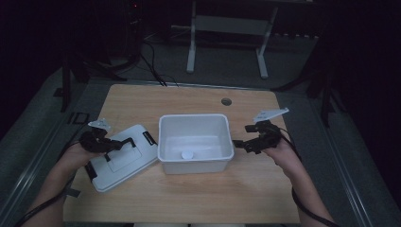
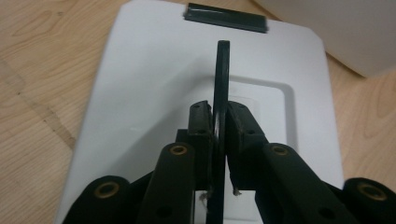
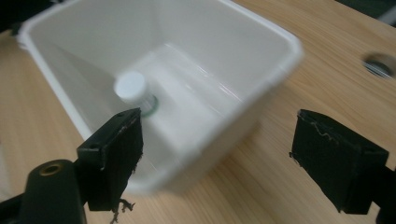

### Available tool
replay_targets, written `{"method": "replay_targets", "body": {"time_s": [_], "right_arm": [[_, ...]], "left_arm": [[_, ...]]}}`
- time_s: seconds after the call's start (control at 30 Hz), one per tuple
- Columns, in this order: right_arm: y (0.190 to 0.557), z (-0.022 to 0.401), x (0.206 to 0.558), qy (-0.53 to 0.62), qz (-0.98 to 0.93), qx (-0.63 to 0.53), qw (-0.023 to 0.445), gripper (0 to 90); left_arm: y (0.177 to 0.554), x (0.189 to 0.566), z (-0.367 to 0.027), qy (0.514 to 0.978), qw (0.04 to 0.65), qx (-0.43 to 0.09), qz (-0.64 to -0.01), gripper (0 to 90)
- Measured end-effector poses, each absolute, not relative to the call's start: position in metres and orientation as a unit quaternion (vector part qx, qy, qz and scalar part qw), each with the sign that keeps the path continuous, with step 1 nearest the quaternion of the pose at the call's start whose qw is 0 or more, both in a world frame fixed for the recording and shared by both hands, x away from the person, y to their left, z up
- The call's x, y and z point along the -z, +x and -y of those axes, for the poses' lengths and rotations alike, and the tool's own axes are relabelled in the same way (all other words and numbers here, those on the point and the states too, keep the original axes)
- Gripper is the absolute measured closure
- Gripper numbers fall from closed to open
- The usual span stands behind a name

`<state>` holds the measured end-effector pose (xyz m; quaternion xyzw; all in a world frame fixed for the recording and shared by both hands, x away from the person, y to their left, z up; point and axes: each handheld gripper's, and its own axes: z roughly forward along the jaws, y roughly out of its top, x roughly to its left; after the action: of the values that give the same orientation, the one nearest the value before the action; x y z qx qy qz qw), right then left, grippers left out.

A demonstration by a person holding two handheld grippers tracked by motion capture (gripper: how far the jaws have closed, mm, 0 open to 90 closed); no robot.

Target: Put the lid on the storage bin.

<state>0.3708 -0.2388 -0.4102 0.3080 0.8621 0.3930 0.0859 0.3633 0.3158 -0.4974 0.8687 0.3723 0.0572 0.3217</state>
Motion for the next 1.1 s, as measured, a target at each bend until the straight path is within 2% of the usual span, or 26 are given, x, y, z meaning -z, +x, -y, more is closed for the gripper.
{"method": "replay_targets", "body": {"time_s": [0.23, 0.67, 0.77, 0.93, 1.1], "right_arm": [[0.367, 0.281, 0.432, 0.358, -0.837, -0.406, 0.081, 16.4], [0.348, 0.305, 0.506, 0.405, -0.804, -0.415, 0.13, 16.4], [0.345, 0.307, 0.512, 0.409, -0.8, -0.418, 0.136, 16.4], [0.336, 0.313, 0.525, 0.429, -0.776, -0.44, 0.145, 16.4], [0.328, 0.316, 0.535, 0.442, -0.763, -0.448, 0.148, 16.3]], "left_arm": [[0.361, 0.493, -0.316, 0.877, 0.31, -0.055, -0.362, 83.0], [0.351, 0.477, -0.332, 0.872, 0.314, -0.063, -0.37, 83.0], [0.349, 0.473, -0.334, 0.871, 0.317, -0.063, -0.37, 83.0], [0.344, 0.459, -0.338, 0.87, 0.323, -0.066, -0.366, 83.1], [0.339, 0.426, -0.337, 0.874, 0.326, -0.087, -0.349, 83.1]]}}
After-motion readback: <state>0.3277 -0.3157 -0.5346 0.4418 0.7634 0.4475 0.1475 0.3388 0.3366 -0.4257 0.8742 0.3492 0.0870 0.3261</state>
